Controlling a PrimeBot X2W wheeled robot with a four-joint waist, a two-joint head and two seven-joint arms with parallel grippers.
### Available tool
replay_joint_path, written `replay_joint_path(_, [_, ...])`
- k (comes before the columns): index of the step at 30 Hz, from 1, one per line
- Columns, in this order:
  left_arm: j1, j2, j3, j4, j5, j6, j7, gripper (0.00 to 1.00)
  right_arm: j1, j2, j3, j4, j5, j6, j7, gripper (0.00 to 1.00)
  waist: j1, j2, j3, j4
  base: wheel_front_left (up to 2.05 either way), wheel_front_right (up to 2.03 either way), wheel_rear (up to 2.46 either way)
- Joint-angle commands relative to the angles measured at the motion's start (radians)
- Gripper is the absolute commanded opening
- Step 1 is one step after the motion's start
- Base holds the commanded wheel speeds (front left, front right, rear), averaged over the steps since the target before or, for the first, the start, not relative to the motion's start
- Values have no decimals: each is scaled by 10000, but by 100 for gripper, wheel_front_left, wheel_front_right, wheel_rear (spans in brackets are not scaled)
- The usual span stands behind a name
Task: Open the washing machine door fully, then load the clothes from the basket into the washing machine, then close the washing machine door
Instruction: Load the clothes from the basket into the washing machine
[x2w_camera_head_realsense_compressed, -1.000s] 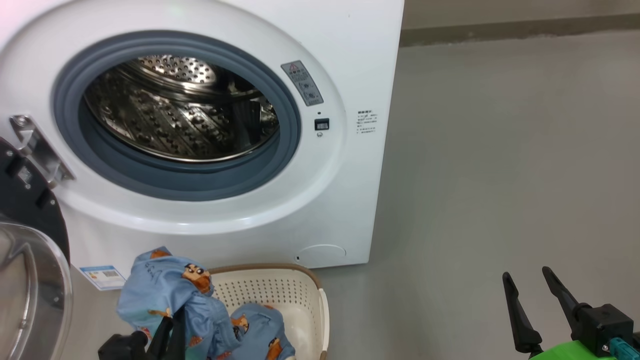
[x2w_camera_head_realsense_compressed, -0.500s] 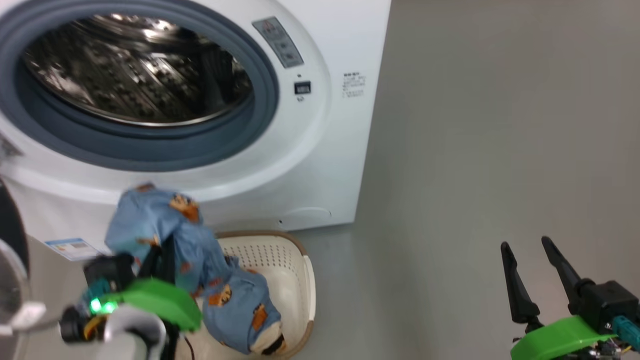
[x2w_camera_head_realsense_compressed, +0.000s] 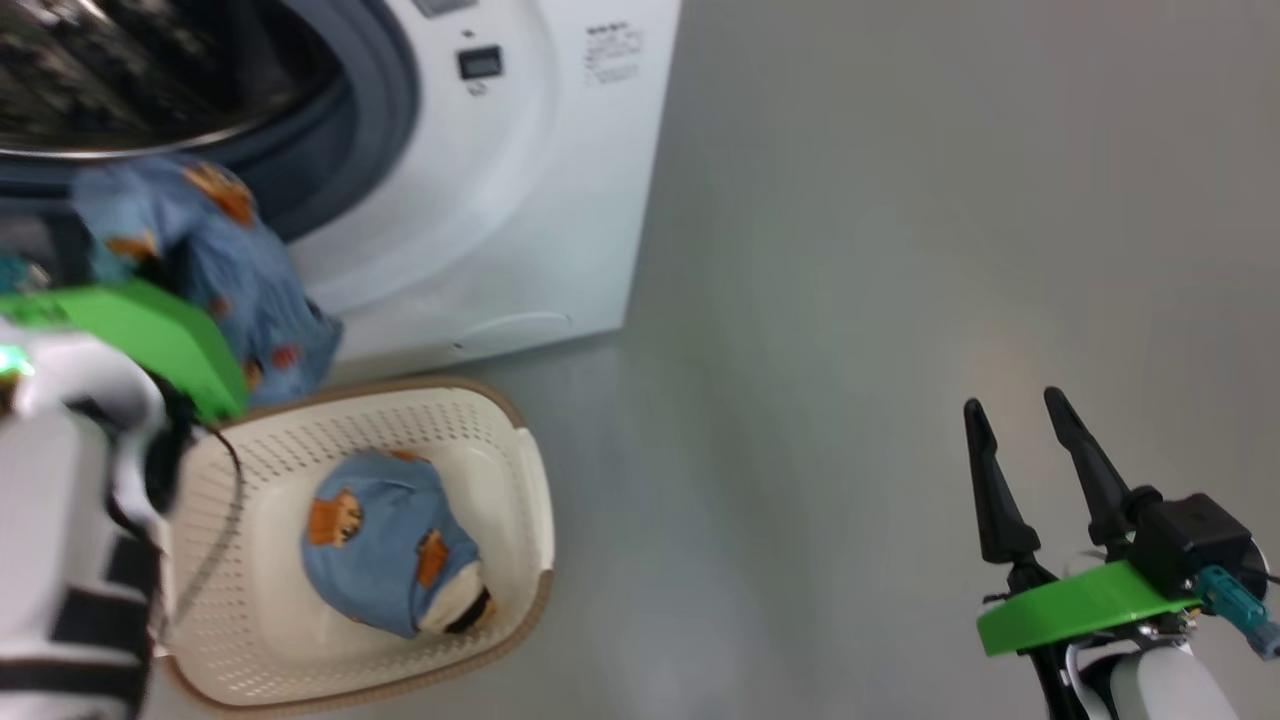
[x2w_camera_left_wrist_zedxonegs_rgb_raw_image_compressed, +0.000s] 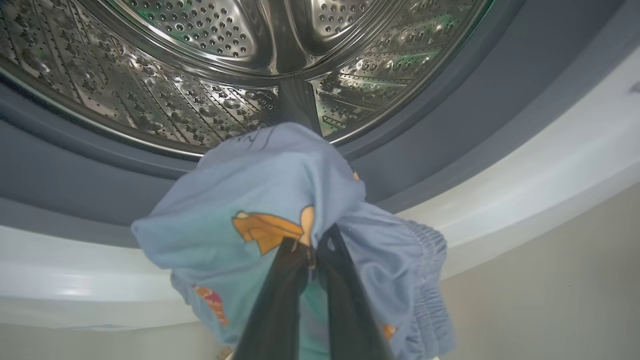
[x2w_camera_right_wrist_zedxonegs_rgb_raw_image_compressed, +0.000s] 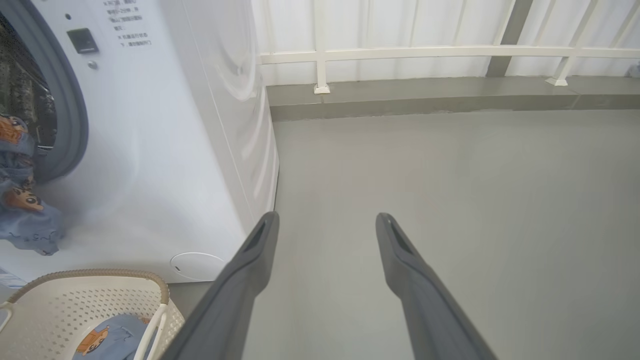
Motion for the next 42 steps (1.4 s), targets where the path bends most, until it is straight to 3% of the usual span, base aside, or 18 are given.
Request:
replay_joint_path(1, [-524,513,355,-173,-84,-51,115,0,-247,-88,261,-116,223,44,-169,100,-2,0,1003,-887,0,0,0])
replay_joint_path(8, [-2706,1461,506,174,-160,-165,1683,0,-1042,-84,839,607,908,44,-672,100,-2,0,2157,-1491,0,0,0])
replay_joint_path(17, [-4613,2312,722,-10,63,-5,1979,0,-1736,-83,1228,950,1470,44,-797,100,-2,0,3158,-1902,0,0,0])
replay_joint_path(21, [-5268,2803,765,-125,437,39,1375,0,-1906,-82,1341,889,1700,44,-800,100,-2,0,3560,-2139,0,0,0])
replay_joint_path(28, [-6759,3653,881,26,1235,-14,-938,0,-2103,-82,1525,937,2056,44,-801,100,-2,0,4105,-2497,0,0,0])
replay_joint_path(30, [-7050,3784,831,207,1439,-62,-1610,0,-2125,-82,1522,938,2095,44,-801,100,-2,0,4148,-2528,0,0,0])
replay_joint_path(37, [-7362,3745,710,1402,1488,-111,-2000,0,-2171,-82,1511,1021,2119,44,-802,100,-2,0,4206,-2397,0,0,0])
replay_joint_path(38, [-7373,3720,711,1622,1462,-82,-1962,31,-2193,-82,1506,1041,2109,44,-802,100,-2,0,4202,-2363,0,0,0])
replay_joint_path(39, [-7388,3685,672,1765,1458,-109,-1978,100,-2215,-82,1497,1056,2098,44,-802,100,-2,0,4195,-2323,0,0,0])
replay_joint_path(42, [-7383,3557,590,2159,1398,-146,-1888,100,-2255,-82,1429,1076,2038,44,-802,100,-2,0,4148,-2180,0,0,0])
